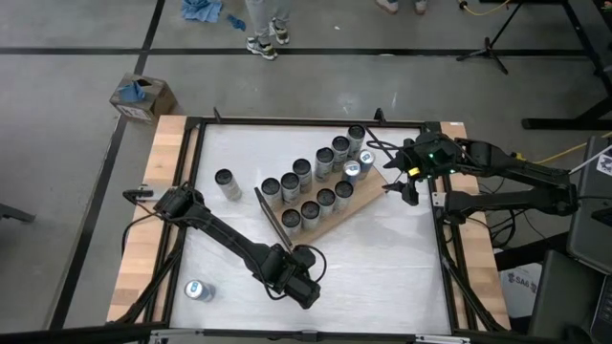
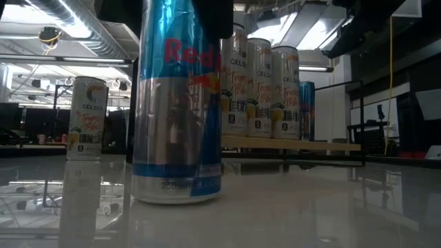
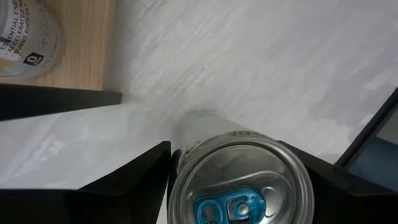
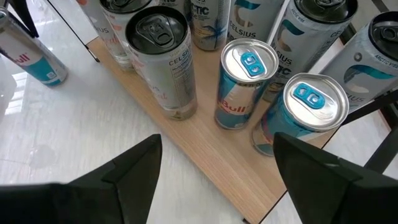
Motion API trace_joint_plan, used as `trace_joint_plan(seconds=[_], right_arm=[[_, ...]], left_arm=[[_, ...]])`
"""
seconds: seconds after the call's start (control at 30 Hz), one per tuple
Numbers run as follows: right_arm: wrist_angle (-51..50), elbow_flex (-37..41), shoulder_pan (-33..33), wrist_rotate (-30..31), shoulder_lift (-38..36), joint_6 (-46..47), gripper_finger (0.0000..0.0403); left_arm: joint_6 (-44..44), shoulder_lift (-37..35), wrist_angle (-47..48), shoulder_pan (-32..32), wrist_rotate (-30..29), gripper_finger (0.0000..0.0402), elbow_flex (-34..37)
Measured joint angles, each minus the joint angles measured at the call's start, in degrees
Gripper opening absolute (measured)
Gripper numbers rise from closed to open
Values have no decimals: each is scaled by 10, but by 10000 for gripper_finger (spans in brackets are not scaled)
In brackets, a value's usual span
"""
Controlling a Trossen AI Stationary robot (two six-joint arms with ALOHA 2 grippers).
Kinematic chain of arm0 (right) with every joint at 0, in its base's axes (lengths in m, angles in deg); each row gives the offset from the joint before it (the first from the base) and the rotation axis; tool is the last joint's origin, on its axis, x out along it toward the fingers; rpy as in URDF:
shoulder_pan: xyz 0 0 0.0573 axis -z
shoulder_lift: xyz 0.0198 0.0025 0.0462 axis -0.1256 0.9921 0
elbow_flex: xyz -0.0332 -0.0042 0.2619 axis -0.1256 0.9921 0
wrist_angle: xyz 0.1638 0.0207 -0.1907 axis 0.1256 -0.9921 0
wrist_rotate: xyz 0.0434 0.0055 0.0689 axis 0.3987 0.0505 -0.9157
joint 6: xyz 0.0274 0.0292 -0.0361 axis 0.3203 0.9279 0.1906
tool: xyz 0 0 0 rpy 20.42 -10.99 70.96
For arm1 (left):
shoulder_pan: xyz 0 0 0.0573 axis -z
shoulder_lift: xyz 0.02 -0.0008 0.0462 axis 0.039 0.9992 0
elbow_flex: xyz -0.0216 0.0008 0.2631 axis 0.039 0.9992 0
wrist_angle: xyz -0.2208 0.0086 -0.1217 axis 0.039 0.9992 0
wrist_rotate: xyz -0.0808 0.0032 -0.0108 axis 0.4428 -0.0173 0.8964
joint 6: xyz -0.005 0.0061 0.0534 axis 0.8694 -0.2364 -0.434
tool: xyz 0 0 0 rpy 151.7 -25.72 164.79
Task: Place canned beverage on shelf
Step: Put the blue soda can on the shelf
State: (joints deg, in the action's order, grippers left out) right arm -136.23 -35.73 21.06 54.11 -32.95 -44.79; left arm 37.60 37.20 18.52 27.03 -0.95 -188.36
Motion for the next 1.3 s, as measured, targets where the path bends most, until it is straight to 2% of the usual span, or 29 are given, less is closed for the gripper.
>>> trace_joint_plan(seconds=[0.57,0.67,1.03,1.3], right_arm=[[0,0,0,0,0,1,296],[0,0,0,0,0,1,296],[1,0,0,0,0,2,296],[1,0,0,0,0,2,296]], left_arm=[[-2,-6,-5,-1,-37,264,0],[-2,-10,-5,-1,-59,264,0],[-3,-59,-4,0,-106,264,0],[-32,-112,33,3,-90,264,0]])
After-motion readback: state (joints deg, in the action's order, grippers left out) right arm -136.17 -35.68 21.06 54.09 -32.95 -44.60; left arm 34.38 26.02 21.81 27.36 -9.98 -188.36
